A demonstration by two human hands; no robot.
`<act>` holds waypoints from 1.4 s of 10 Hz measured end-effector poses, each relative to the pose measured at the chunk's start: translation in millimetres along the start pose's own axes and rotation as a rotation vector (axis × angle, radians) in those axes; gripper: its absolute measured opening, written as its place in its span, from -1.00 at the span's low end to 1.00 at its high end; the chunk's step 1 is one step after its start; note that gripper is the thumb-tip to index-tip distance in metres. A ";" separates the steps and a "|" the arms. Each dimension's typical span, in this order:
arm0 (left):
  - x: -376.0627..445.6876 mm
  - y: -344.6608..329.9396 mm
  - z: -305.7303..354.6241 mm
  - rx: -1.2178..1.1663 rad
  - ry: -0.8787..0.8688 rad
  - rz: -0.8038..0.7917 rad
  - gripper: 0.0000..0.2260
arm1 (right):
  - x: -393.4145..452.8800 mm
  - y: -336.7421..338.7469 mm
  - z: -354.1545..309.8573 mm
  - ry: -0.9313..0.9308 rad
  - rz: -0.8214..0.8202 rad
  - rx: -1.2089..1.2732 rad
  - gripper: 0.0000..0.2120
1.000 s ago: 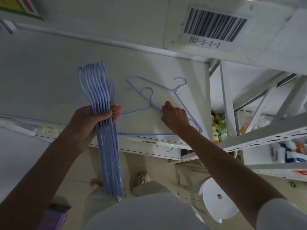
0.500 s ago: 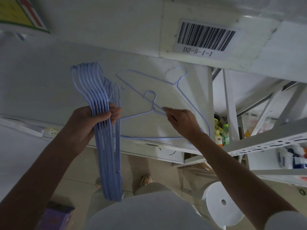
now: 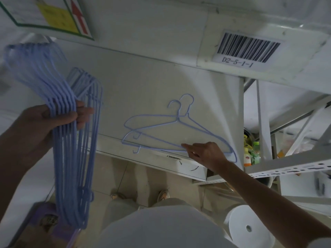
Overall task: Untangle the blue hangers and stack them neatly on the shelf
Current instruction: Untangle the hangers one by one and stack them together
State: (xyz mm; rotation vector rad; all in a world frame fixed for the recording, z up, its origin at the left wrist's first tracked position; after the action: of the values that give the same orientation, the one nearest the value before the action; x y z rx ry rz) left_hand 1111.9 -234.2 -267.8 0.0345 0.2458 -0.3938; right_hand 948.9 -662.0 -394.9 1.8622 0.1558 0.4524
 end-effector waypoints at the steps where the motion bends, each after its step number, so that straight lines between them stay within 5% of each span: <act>1: -5.4 40.9 0.1 0.065 -0.100 0.189 -0.50 | 0.8 -2.5 -11.3 0.113 -0.022 -0.072 -0.70; 2: -11.5 25.5 4.2 0.019 -0.074 0.185 -0.50 | 7.6 -2.5 -14.0 0.175 -0.027 -0.143 -0.72; 3: -8.6 -3.3 -0.7 -0.021 -0.044 0.010 -0.56 | 12.4 -8.9 -13.7 0.236 -0.082 -0.229 -0.75; 4: -6.4 -29.2 0.0 -0.098 -0.059 -0.068 -0.76 | 15.4 -12.9 -8.0 0.224 -0.098 -0.228 -0.79; 5: -5.5 -41.4 -0.1 -0.111 -0.048 -0.041 -0.78 | 20.6 -7.4 -0.9 0.136 -0.058 -0.147 -0.85; 7: -2.1 -58.1 -6.4 -0.134 -0.010 -0.048 -0.77 | 54.0 9.2 48.5 -0.459 -0.042 -0.015 -0.71; 9: 2.4 -83.9 -2.9 -0.126 0.013 -0.073 -0.79 | 80.0 -17.8 61.9 -0.521 -0.274 0.008 -0.79; 11: 1.9 -93.4 -1.0 -0.148 0.027 -0.084 -0.79 | 80.7 -22.6 66.5 -0.627 -0.313 0.332 -0.90; 13: -0.5 -93.0 -0.9 -0.160 0.041 -0.086 -0.78 | 74.4 -25.0 27.9 -0.841 -0.383 1.110 -0.53; 14: -1.8 -94.9 1.2 -0.167 0.038 -0.087 -0.70 | 73.9 -23.7 -6.8 -0.811 -0.458 1.282 -0.62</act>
State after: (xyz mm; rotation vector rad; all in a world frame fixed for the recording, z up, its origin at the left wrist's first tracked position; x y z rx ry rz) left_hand 1074.2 -321.3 -264.8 -0.1333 0.3182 -0.4580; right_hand 1016.8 -624.0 -398.2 2.9498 0.3512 -0.9682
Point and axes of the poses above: each hand's wrist, its own x-axis towards the middle knuckle, its own y-axis out of the back of the hand, z = x × y, the point moved 8 cm from there along x, towards the middle knuckle, and after that the axes turned 6 degrees about -z, right-handed, at the moved point
